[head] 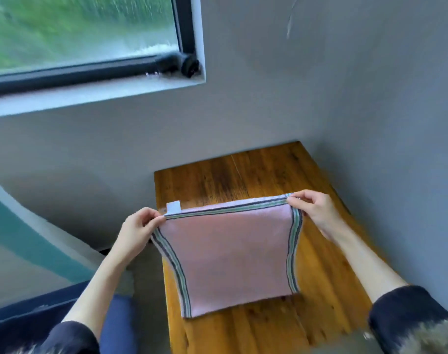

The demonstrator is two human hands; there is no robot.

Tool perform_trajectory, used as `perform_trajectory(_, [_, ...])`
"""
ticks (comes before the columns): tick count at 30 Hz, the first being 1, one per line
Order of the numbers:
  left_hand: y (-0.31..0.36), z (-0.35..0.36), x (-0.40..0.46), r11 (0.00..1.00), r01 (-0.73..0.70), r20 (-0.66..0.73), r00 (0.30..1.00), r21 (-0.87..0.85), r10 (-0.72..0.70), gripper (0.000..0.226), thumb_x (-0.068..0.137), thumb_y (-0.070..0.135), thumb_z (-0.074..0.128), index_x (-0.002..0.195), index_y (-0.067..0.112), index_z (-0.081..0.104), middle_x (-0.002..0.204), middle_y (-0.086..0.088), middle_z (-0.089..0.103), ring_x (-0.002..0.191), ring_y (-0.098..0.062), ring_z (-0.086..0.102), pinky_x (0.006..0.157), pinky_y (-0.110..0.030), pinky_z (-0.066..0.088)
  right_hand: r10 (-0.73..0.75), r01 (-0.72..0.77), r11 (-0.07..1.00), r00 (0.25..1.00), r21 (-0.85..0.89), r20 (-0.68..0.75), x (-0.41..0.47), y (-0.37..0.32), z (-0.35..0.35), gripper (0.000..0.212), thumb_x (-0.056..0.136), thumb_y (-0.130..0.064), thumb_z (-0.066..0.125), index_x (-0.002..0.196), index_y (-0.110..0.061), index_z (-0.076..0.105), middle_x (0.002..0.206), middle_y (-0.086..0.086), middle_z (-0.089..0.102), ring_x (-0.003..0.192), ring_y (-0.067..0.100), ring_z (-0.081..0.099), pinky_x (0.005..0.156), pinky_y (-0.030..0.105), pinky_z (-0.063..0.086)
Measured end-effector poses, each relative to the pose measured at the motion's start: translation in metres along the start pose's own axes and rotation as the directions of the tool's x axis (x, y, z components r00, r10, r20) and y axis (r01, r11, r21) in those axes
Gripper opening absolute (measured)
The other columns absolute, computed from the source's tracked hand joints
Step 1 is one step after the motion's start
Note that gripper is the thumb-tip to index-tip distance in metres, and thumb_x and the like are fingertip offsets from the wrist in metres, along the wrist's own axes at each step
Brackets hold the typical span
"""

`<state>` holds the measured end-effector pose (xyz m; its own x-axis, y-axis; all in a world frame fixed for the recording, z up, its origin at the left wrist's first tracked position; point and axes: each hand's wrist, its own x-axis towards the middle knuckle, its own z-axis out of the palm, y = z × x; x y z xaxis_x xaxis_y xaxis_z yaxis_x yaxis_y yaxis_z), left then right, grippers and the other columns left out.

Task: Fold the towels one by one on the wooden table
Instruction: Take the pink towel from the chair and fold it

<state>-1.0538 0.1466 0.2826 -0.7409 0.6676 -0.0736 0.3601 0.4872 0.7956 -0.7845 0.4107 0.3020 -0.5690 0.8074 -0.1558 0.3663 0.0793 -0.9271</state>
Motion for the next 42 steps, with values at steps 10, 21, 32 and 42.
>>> perform_trajectory(10, [0.161,-0.106,0.025,0.892,-0.445,-0.285,0.867,-0.072,0.409,0.017,0.086,0.005,0.062,0.075,0.018,0.057,0.067,0.003,0.06,0.057,-0.003,0.049,0.053,-0.01,0.037,-0.441,0.458,0.888,0.873,0.038,-0.211,-0.006,-0.173,-0.07,0.018,0.084,-0.009,0.065,0.071,-0.02,0.066,0.068,-0.004,0.065,0.056,-0.006,0.056,0.056,0.006,0.042])
perform_trajectory(21, [0.221,-0.155,0.015,0.813,-0.56,-0.382,0.794,-0.157,0.473,0.01,0.088,0.009,0.06,0.079,0.012,0.063,0.074,-0.004,0.06,0.067,-0.004,0.049,0.061,-0.007,0.036,-0.43,0.432,0.732,0.893,0.526,-0.135,-0.012,-0.236,-0.098,0.02,0.079,-0.005,0.062,0.063,-0.013,0.071,0.061,-0.005,0.067,0.057,0.003,0.061,0.056,0.012,0.049])
perform_trajectory(32, [0.214,-0.167,0.01,0.819,-0.529,-0.28,0.839,-0.222,0.466,0.023,0.084,-0.002,0.06,0.082,0.019,0.068,0.077,0.012,0.071,0.074,0.005,0.06,0.075,-0.011,0.045,-0.388,0.286,0.706,0.922,0.648,0.016,-0.003,-0.235,-0.104,0.021,0.067,0.002,0.061,0.075,-0.01,0.076,0.072,0.003,0.071,0.067,0.008,0.066,0.067,0.014,0.053])
perform_trajectory(42, [0.194,-0.145,0.033,0.887,-0.393,-0.238,0.862,0.242,0.447,0.012,0.076,0.002,0.073,0.088,0.004,0.073,0.081,-0.008,0.07,0.077,-0.021,0.062,0.07,-0.023,0.044,-0.421,0.368,0.836,0.906,-0.407,-0.047,0.015,-0.221,-0.085,0.02,0.084,-0.008,0.066,0.104,-0.006,0.07,0.099,0.006,0.068,0.094,0.016,0.061,0.085,0.023,0.042])
